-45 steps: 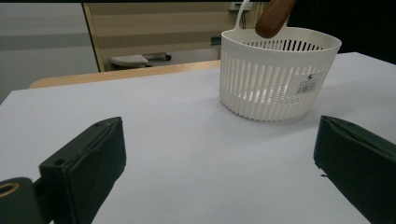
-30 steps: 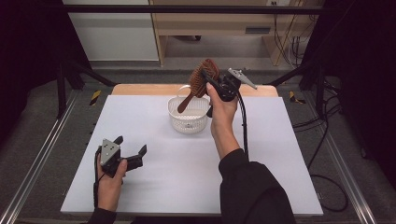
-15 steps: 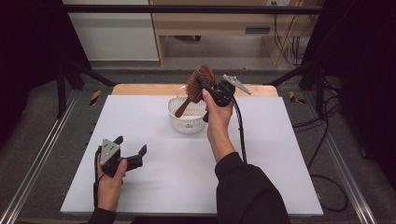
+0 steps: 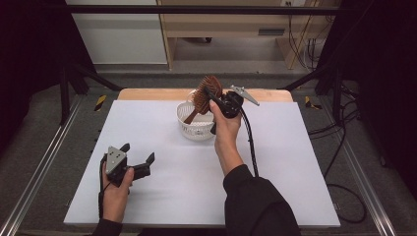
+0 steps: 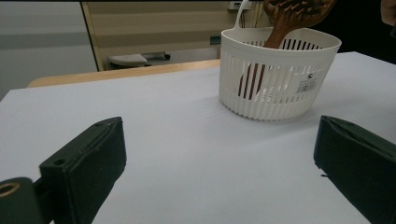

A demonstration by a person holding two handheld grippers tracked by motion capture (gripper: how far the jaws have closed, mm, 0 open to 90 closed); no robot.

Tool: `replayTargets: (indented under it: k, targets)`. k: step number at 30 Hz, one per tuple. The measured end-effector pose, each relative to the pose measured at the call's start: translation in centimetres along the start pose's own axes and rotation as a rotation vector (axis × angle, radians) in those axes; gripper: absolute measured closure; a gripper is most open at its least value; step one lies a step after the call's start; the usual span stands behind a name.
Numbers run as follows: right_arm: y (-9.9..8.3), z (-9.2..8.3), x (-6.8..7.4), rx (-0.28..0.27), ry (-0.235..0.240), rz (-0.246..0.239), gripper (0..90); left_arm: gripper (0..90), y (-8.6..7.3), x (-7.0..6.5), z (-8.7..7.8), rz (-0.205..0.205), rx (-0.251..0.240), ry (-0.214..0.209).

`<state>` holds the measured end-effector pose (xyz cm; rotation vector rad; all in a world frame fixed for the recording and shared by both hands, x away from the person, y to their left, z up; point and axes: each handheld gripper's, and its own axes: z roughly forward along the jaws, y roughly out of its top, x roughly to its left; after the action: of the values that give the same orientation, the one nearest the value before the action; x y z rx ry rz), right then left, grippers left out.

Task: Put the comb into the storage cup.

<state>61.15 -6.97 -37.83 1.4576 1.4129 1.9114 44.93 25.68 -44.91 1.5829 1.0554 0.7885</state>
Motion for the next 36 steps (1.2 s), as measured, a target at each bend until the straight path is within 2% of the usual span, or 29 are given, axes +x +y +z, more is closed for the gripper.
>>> replayTargets:
  k: [36]
  targets:
    - [-1.5, 0.0, -1.0, 0.017, -0.01, 0.009, 51.3, 2.6, 0.0, 0.0, 0.0, 0.004, 0.005, -0.001]
